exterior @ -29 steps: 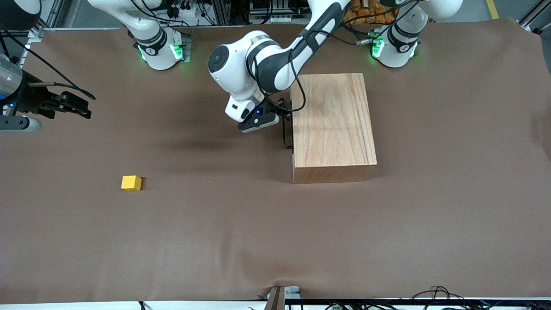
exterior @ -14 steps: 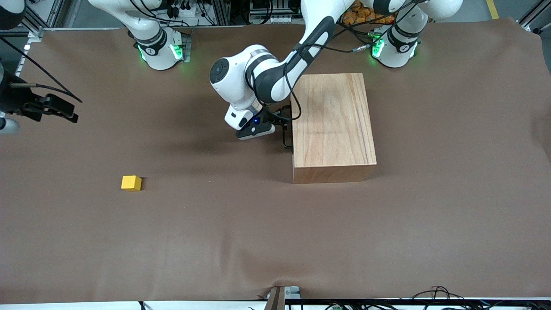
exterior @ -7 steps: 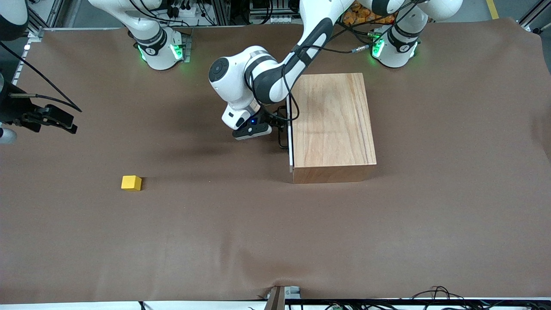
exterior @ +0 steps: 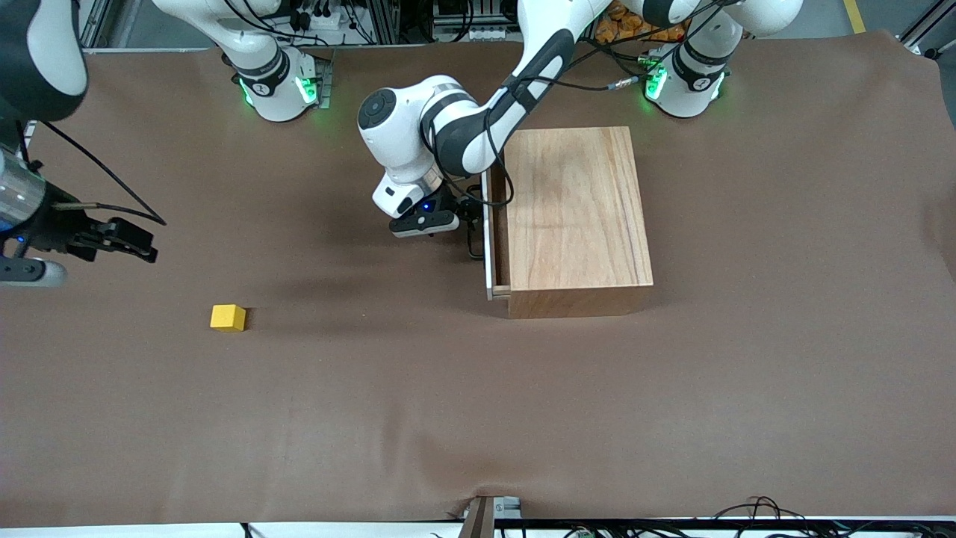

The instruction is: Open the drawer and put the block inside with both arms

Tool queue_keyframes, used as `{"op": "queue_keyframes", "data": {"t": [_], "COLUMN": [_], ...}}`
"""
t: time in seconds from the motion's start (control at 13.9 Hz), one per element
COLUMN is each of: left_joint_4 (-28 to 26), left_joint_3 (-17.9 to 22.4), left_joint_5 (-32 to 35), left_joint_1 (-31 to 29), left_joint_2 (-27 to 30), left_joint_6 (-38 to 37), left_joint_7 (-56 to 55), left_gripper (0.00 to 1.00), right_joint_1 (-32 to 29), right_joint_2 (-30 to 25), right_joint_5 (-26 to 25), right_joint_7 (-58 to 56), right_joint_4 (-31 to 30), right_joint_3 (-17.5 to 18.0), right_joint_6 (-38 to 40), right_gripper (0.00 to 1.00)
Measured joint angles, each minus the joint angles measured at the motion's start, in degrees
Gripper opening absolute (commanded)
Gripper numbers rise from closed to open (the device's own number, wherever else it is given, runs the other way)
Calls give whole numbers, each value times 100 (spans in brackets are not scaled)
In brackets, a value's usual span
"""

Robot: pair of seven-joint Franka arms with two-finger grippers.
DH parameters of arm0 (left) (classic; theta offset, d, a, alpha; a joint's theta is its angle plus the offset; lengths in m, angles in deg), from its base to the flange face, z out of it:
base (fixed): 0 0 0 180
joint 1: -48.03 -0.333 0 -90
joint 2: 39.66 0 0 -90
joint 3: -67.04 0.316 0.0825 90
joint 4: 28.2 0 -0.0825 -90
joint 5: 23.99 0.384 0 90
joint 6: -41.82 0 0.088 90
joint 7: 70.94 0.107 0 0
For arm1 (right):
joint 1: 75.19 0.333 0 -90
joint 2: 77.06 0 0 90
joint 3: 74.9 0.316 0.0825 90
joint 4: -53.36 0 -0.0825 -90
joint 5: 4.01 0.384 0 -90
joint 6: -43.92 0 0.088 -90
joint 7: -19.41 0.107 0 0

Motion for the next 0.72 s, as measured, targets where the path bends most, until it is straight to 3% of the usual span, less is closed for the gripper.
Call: {"op": "queue_keyframes", "data": {"t": [0.72], "left_joint_4": [95], "left_joint_3": [-67], "left_joint_5": [-59], "left_joint_1": [1], "left_joint_2": [-1], "left_joint_6": [414], "left_joint_7": [-39], "left_gripper": [100], "right_joint_1": [-219], "right_joint_2": [637], "right_joint_5": [30], "right_joint_7": [14], "right_joint_4": [8], "right_joint_3": [-68], "right_joint_6": [-89], "right_gripper": [100]}}
